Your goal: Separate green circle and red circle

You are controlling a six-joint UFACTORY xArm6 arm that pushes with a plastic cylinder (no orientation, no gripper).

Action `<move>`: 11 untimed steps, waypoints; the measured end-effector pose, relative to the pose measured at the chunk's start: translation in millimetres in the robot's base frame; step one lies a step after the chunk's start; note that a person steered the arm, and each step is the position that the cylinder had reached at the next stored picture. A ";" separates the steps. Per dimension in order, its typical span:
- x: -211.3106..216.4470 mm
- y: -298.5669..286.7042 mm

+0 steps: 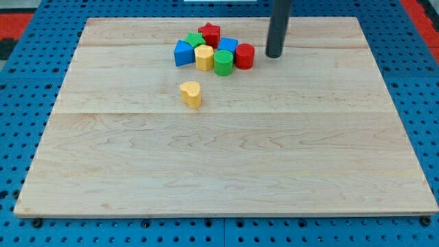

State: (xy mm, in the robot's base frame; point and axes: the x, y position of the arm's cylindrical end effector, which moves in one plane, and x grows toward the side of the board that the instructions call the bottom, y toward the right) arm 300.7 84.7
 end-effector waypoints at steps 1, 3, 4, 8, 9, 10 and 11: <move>-1.2 -22.4; 6.8 0.4; 36.6 -14.4; 65.3 -85.1; 63.7 -87.1; 63.7 -87.1; 63.7 -87.1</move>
